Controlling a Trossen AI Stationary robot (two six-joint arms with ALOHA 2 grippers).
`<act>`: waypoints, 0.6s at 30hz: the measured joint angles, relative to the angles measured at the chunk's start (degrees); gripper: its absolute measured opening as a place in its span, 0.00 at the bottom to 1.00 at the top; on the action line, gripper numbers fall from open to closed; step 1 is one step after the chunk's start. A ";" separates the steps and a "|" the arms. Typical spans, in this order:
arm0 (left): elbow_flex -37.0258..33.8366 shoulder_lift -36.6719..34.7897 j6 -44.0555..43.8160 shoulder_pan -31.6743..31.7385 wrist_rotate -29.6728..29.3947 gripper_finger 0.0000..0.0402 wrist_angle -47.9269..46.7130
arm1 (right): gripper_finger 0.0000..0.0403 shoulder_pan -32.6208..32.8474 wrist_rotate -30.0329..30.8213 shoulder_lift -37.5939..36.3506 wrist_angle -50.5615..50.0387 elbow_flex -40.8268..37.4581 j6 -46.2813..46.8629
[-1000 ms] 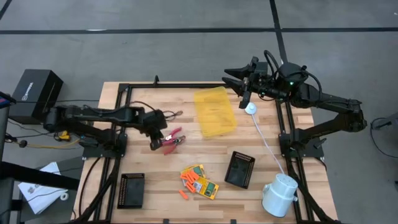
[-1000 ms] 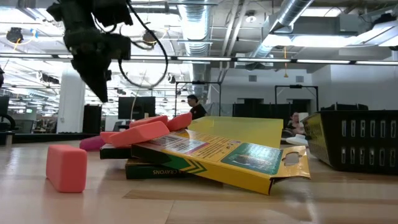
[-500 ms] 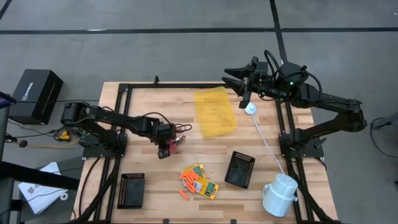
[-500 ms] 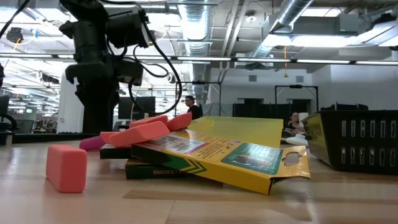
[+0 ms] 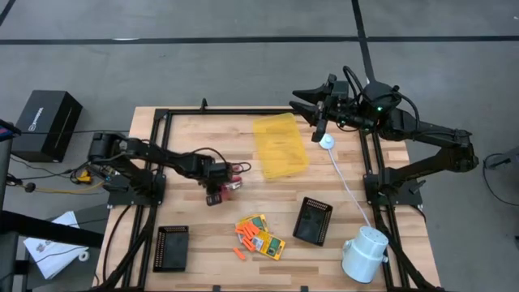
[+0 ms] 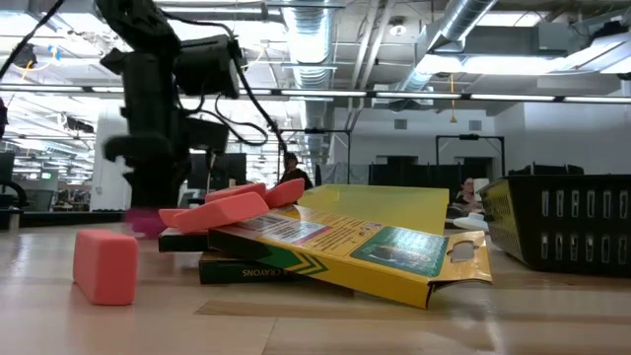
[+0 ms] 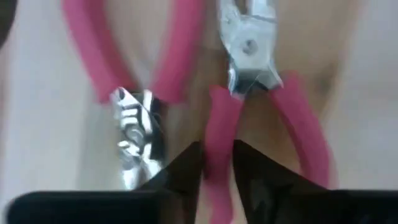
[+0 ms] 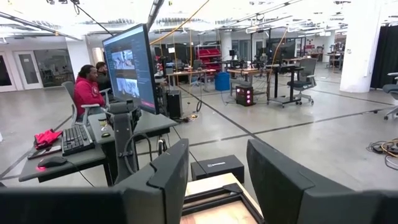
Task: Pick & Place School Supplies
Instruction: Put the pink puncher into the left black bin
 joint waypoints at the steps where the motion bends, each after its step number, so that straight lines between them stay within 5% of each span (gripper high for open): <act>1: 0.08 0.01 -0.01 0.02 0.88 0.13 1.01 | 0.38 0.00 0.00 0.00 0.01 0.00 0.00; 3: -0.47 -0.08 -0.49 0.13 1.76 0.06 1.59 | 0.38 0.00 0.00 0.00 0.02 0.00 0.00; 18: 0.37 -6.03 -5.35 0.00 3.37 0.06 1.63 | 0.37 0.00 0.00 0.00 0.26 0.00 0.00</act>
